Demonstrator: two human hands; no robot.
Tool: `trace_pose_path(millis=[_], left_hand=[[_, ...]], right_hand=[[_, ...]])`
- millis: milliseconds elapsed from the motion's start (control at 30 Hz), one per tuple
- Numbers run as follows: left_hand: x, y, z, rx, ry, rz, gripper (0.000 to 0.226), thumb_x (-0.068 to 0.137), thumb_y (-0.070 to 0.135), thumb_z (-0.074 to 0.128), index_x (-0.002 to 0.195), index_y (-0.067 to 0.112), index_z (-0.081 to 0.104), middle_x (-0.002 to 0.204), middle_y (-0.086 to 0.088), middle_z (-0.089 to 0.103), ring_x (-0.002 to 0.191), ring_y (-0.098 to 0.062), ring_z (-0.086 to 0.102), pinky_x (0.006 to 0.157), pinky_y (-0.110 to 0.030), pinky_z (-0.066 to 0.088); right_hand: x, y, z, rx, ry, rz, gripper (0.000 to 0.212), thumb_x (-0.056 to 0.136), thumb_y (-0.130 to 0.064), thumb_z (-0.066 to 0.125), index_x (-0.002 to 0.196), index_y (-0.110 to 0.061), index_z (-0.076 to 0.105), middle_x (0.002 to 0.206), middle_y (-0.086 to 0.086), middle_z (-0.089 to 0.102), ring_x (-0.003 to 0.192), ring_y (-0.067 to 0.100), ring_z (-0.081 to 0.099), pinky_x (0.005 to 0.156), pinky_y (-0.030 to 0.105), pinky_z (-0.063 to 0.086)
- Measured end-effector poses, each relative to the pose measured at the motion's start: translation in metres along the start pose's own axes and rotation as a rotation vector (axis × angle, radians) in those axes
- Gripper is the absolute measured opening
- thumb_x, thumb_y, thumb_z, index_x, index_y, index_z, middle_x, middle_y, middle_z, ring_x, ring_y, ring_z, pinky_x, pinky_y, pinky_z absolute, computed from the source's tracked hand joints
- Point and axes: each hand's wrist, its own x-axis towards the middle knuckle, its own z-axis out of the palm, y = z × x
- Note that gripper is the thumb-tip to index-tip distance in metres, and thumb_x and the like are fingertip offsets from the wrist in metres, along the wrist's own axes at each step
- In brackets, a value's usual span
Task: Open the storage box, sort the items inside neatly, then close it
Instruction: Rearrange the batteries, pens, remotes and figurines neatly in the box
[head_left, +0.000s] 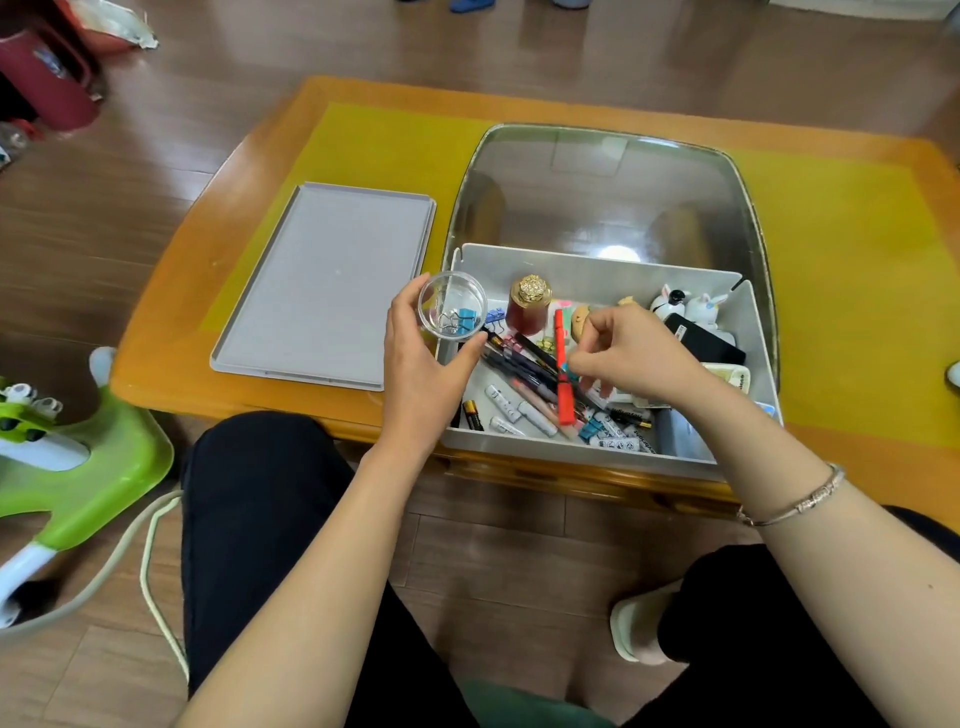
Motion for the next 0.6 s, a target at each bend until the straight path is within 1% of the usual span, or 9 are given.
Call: trace_pose_path(millis=[100, 200, 267, 300, 333, 400, 467, 533, 600], left_hand=[[0.0, -0.001, 0.004, 0.037, -0.005, 0.0, 0.072, 0.078, 0.021, 0.078, 0.137, 0.022, 0.037, 0.135, 0.003, 0.047, 0.126, -0.015, 0.045, 0.101, -0.043, 0.047], [0.0, -0.001, 0.007, 0.071, -0.008, 0.005, 0.072, 0.078, 0.023, 0.078, 0.137, 0.025, 0.037, 0.135, 0.005, 0.047, 0.126, -0.015, 0.044, 0.101, -0.042, 0.047], [0.0, -0.002, 0.009, 0.091, -0.014, 0.018, 0.072, 0.077, 0.023, 0.078, 0.136, 0.025, 0.037, 0.134, 0.005, 0.047, 0.125, -0.014, 0.044, 0.101, -0.04, 0.047], [0.0, -0.003, 0.009, 0.103, -0.016, 0.022, 0.072, 0.077, 0.023, 0.078, 0.136, 0.025, 0.037, 0.134, 0.005, 0.047, 0.124, -0.014, 0.044, 0.101, -0.039, 0.047], [-0.001, -0.004, 0.009, 0.113, -0.017, 0.026, 0.071, 0.077, 0.023, 0.078, 0.136, 0.025, 0.037, 0.133, 0.007, 0.047, 0.124, -0.013, 0.044, 0.101, -0.037, 0.047], [-0.002, -0.005, 0.01, 0.127, -0.018, 0.036, 0.07, 0.078, 0.023, 0.078, 0.135, 0.026, 0.038, 0.129, 0.012, 0.045, 0.123, -0.01, 0.042, 0.101, -0.034, 0.046], [-0.003, -0.007, 0.01, 0.153, -0.017, 0.048, 0.07, 0.078, 0.024, 0.078, 0.135, 0.026, 0.037, 0.127, 0.014, 0.044, 0.122, -0.009, 0.041, 0.1, -0.032, 0.046], [-0.003, -0.009, 0.011, 0.174, -0.016, 0.059, 0.071, 0.078, 0.025, 0.078, 0.136, 0.025, 0.037, 0.131, 0.008, 0.046, 0.122, -0.009, 0.041, 0.1, -0.033, 0.046], [-0.004, -0.01, 0.011, 0.193, -0.02, 0.07, 0.07, 0.079, 0.026, 0.077, 0.136, 0.025, 0.037, 0.133, 0.005, 0.046, 0.122, -0.007, 0.039, 0.099, -0.032, 0.046]], right_hand=[[-0.004, 0.005, 0.003, -0.086, -0.087, 0.017, 0.018, 0.072, 0.001, 0.067, 0.064, -0.008, 0.054, 0.054, 0.008, 0.066, 0.04, 0.01, 0.06, 0.041, 0.019, 0.046], [-0.004, 0.01, 0.006, -0.323, -0.214, 0.069, 0.011, 0.074, -0.004, 0.068, 0.069, -0.005, 0.058, 0.058, 0.011, 0.067, 0.043, 0.014, 0.062, 0.039, 0.018, 0.045], [-0.006, 0.013, 0.007, -0.469, -0.32, 0.173, 0.002, 0.077, -0.004, 0.063, 0.077, -0.002, 0.064, 0.064, 0.013, 0.07, 0.051, 0.02, 0.068, 0.044, 0.021, 0.052], [-0.006, 0.015, 0.008, -0.528, -0.348, 0.212, 0.008, 0.078, -0.002, 0.059, 0.082, -0.002, 0.066, 0.069, 0.013, 0.071, 0.054, 0.021, 0.069, 0.048, 0.025, 0.055], [-0.007, 0.016, 0.011, -0.587, -0.353, 0.215, 0.013, 0.079, -0.001, 0.057, 0.087, -0.003, 0.068, 0.075, 0.014, 0.072, 0.059, 0.023, 0.07, 0.054, 0.029, 0.058], [-0.008, 0.017, 0.016, -0.677, -0.316, 0.117, 0.022, 0.081, -0.001, 0.056, 0.095, -0.007, 0.072, 0.09, 0.012, 0.071, 0.075, 0.026, 0.069, 0.069, 0.033, 0.058], [-0.009, 0.014, 0.023, -0.641, -0.341, -0.038, 0.031, 0.083, -0.003, 0.058, 0.105, -0.018, 0.073, 0.09, 0.002, 0.069, 0.079, 0.014, 0.064, 0.072, 0.022, 0.05], [-0.012, 0.01, 0.027, -0.448, -0.376, -0.112, 0.033, 0.088, -0.003, 0.055, 0.108, -0.024, 0.072, 0.08, -0.009, 0.064, 0.063, -0.006, 0.057, 0.06, 0.005, 0.04], [-0.009, 0.012, 0.025, -0.312, -0.279, -0.087, 0.027, 0.091, -0.005, 0.053, 0.1, -0.021, 0.073, 0.077, -0.013, 0.062, 0.049, -0.01, 0.054, 0.048, 0.002, 0.037]])
